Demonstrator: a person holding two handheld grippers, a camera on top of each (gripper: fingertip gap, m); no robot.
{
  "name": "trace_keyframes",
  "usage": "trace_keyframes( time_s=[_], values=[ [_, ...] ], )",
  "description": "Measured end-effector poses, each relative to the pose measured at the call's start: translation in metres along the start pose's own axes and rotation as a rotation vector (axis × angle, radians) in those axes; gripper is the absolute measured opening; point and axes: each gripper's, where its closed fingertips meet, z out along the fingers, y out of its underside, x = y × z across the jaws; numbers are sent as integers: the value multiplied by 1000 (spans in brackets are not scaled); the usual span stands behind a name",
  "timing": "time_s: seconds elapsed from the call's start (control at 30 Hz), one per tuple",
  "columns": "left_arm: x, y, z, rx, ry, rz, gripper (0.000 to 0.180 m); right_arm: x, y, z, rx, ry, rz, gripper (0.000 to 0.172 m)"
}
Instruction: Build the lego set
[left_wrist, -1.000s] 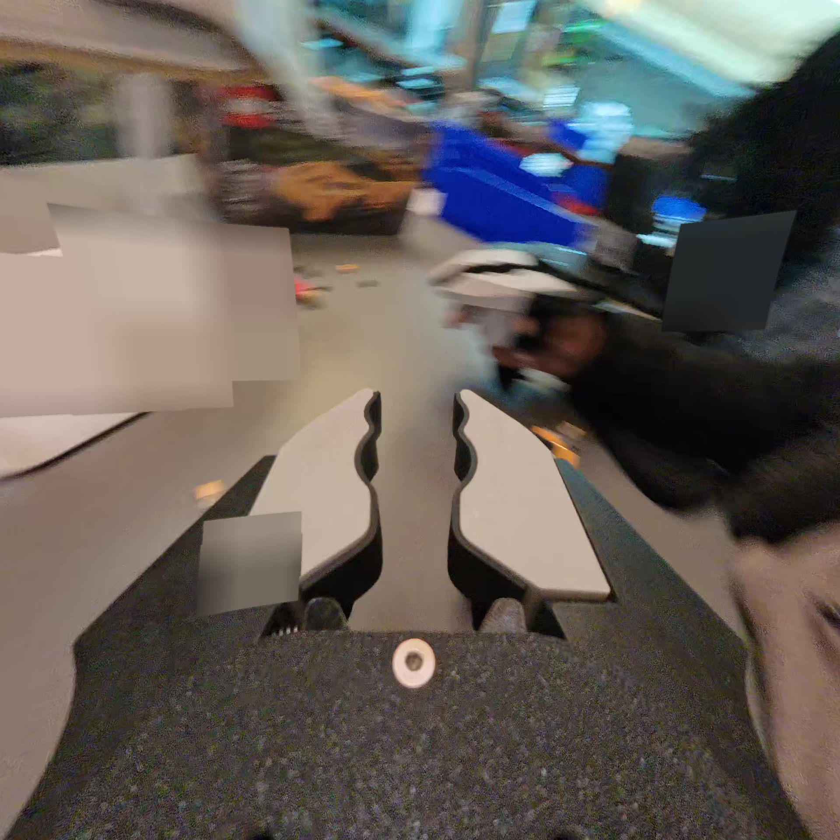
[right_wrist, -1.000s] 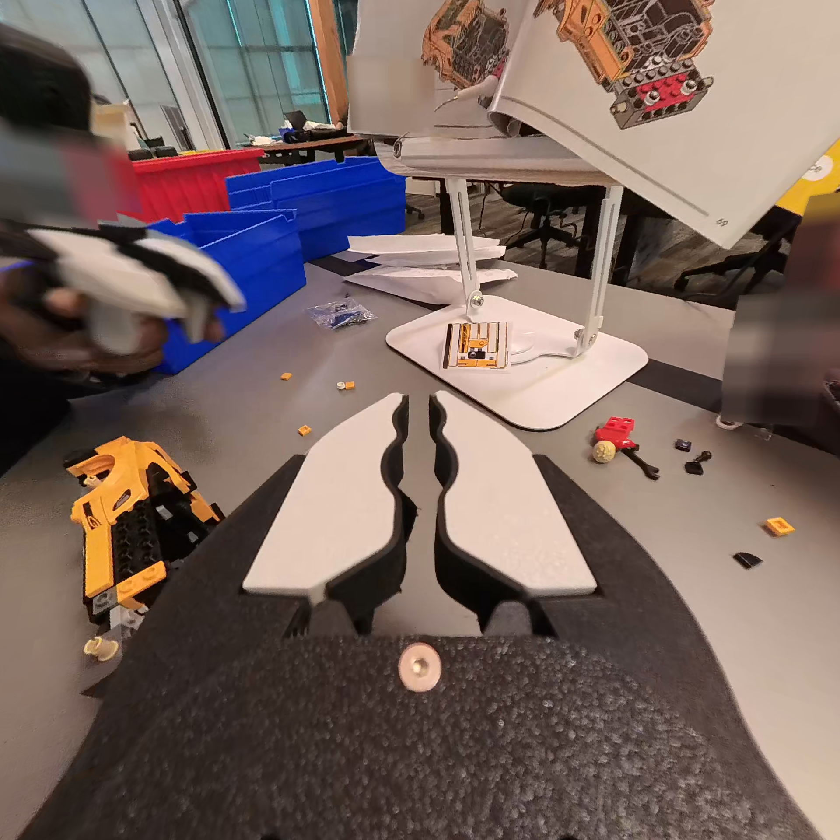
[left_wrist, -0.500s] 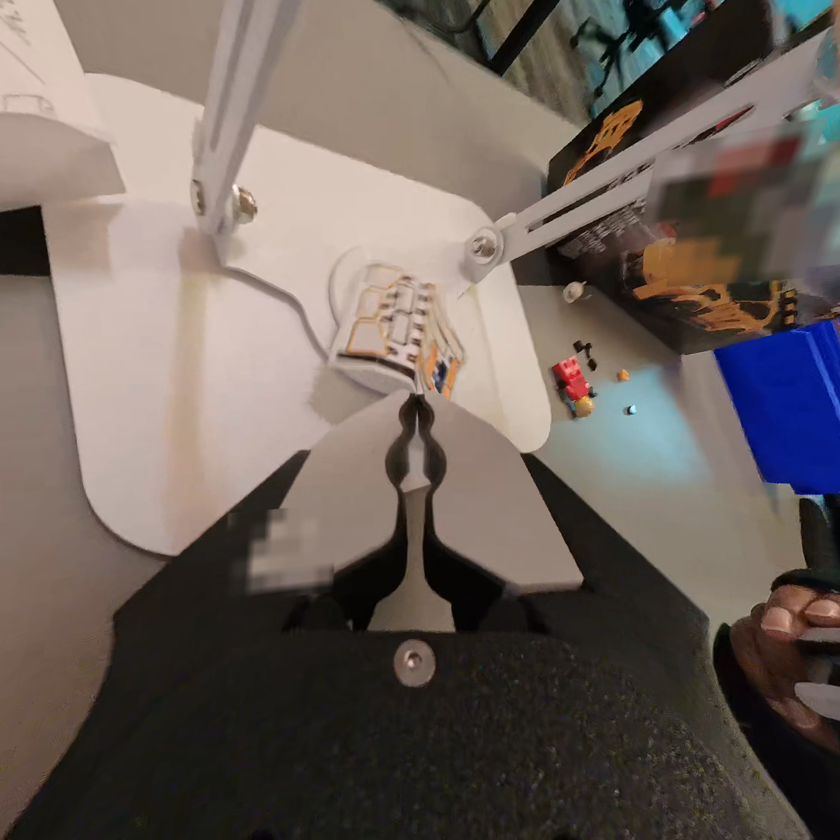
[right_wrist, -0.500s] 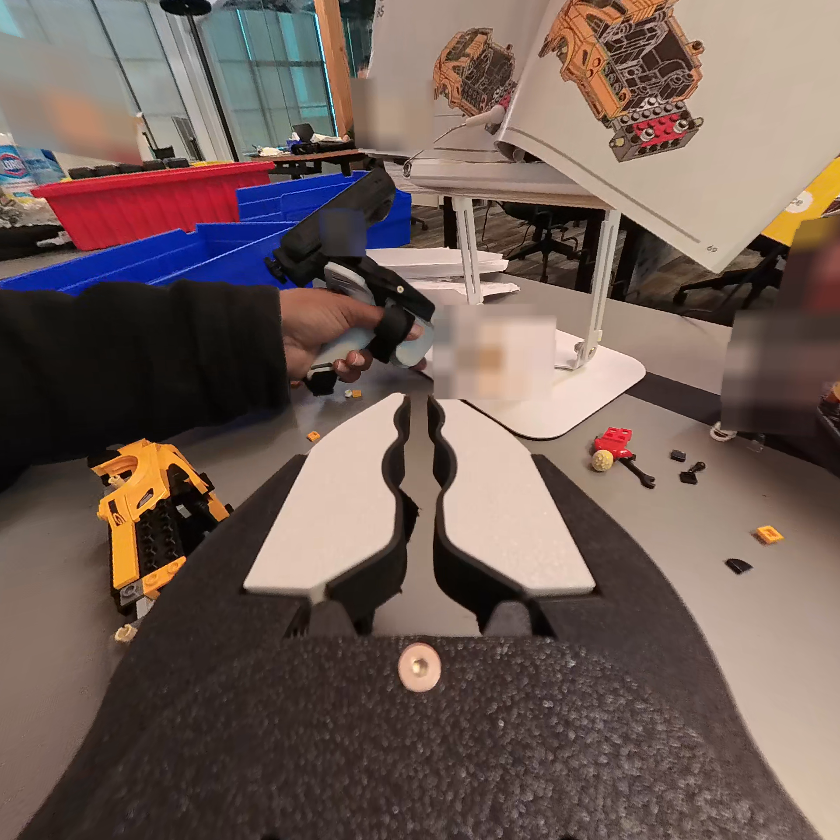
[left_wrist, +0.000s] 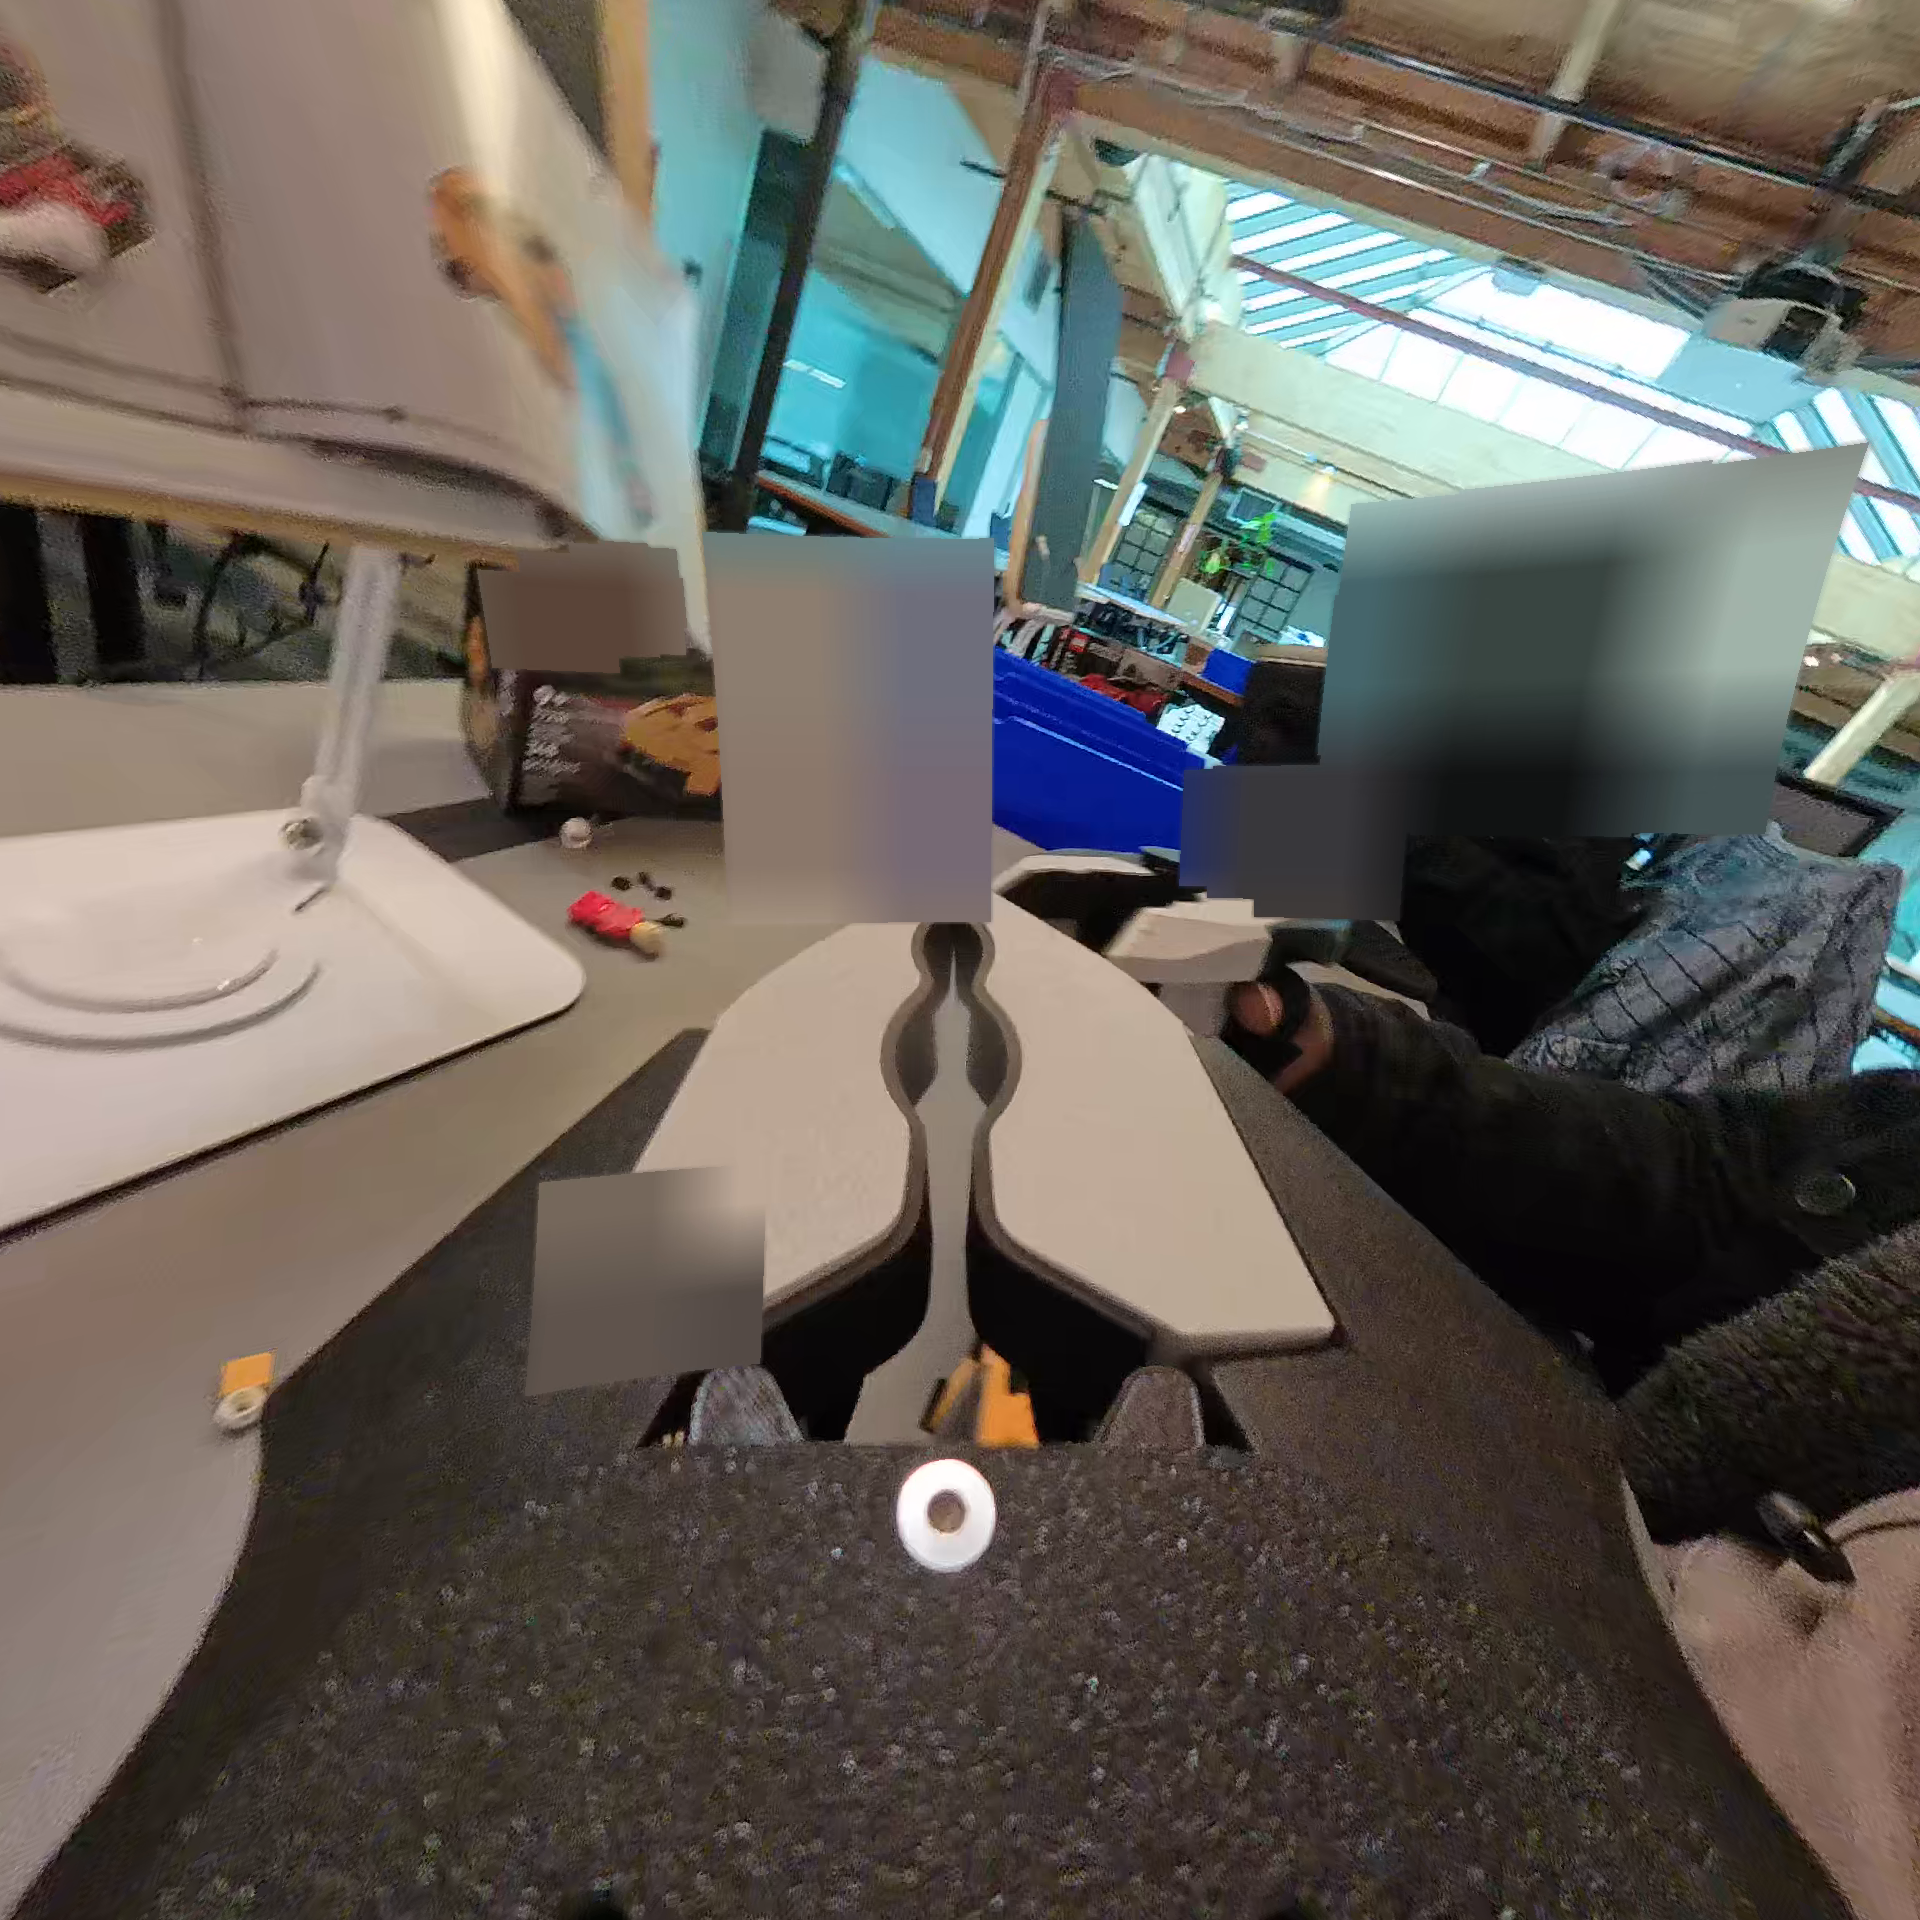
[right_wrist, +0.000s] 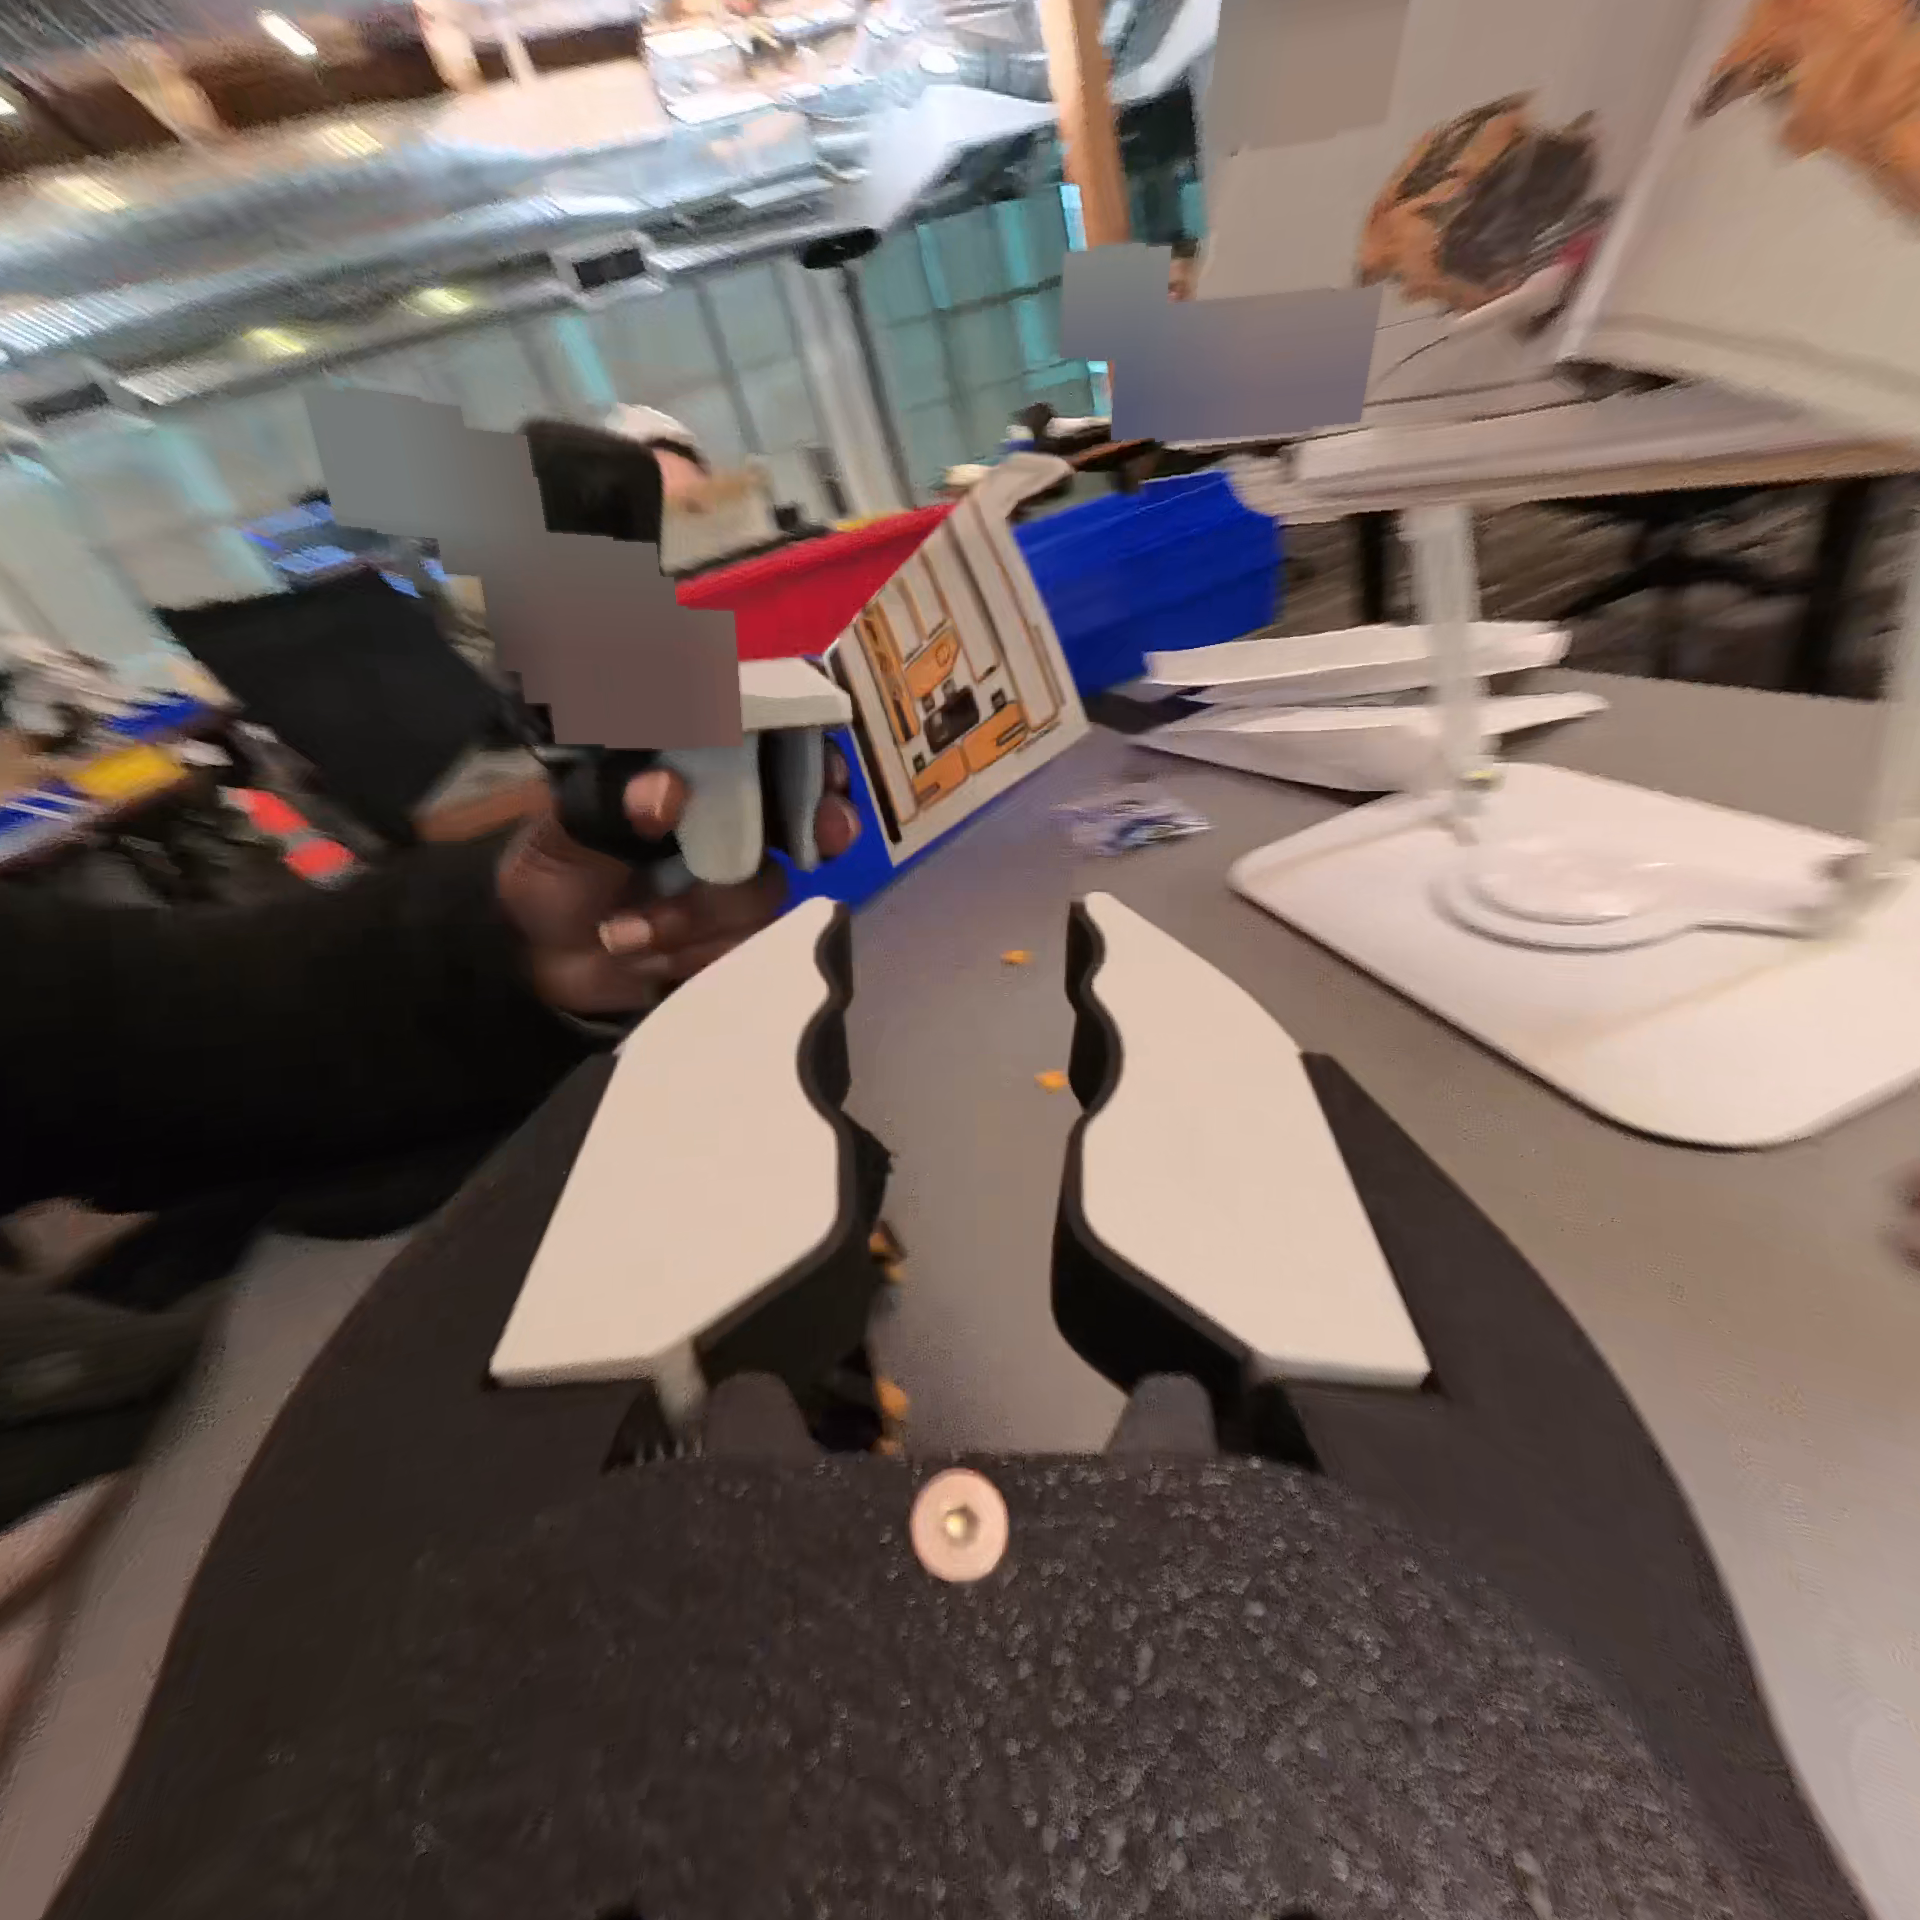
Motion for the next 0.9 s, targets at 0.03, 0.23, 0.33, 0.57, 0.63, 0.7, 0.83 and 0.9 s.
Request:
trace_keyframes(
  time_s=[0.03, 0.23, 0.33, 0.57, 0.63, 0.7, 0.83, 0.9],
  values=[
    [11, 1, -2, 10, 15, 26, 0, -10, -3, 2, 20, -62, 55, 39],
    [43, 10, 4, 2, 89, 78, 0, -39, -19, 2, 105, -258, 198, 16],
    [47, 14, 6, -3, 122, 44, 0, -43, -23, -2, 122, -288, 196, 0],
    [60, 17, 4, 8, 276, -67, 35, -55, -24, -12, 75, -438, 308, 0],
    [62, 16, 3, 16, 277, -60, 35, -57, -20, -12, 35, -458, 323, 0],
    [64, 15, 2, 3, 282, -53, 27, -56, -14, -10, 7, -451, 326, 0],
    [63, 21, 2, -47, 254, -53, 0, -56, -9, -8, -17, -434, 303, 0],
    [63, 22, 3, -66, 254, -94, 0, -51, -7, -7, -21, -401, 296, 0]
  ],
)
